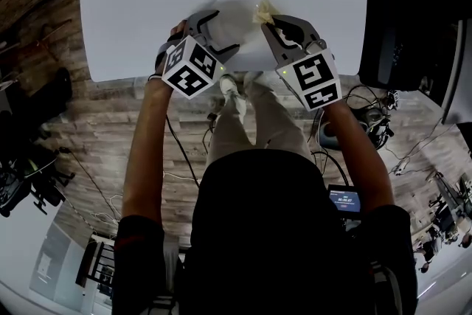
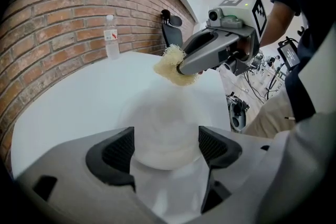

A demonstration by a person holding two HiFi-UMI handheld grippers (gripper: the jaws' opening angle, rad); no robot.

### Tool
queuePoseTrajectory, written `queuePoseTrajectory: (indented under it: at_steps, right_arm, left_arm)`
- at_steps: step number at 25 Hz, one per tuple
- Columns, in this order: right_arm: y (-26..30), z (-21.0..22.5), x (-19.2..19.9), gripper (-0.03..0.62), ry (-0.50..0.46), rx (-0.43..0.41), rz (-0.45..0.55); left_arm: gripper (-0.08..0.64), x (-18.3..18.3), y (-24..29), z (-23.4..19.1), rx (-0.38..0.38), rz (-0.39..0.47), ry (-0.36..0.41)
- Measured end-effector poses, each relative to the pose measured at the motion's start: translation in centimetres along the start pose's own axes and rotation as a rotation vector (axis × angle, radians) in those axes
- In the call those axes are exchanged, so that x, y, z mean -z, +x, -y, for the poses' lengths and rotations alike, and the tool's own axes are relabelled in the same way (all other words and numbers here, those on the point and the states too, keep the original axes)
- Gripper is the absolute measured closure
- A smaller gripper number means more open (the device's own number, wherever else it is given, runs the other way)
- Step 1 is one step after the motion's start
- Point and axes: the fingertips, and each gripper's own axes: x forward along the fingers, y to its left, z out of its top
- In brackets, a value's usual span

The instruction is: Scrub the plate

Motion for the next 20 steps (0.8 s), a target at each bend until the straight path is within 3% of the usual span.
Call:
queuePoseTrajectory:
  at_steps: [11, 20]
  right_arm:
    - [2.4, -0.2, 0.2, 0.549, -0.301, -0.062, -0.121]
    - [3.8, -1.0, 0.8, 0.549, -0.465, -0.075, -0.172]
  left_arm:
    - [0.195, 0.2, 0.4, 0.2, 0.003, 0.005, 0.005]
    - [0.195, 0.0, 0.3, 0.1, 0.002, 0.019, 0.008]
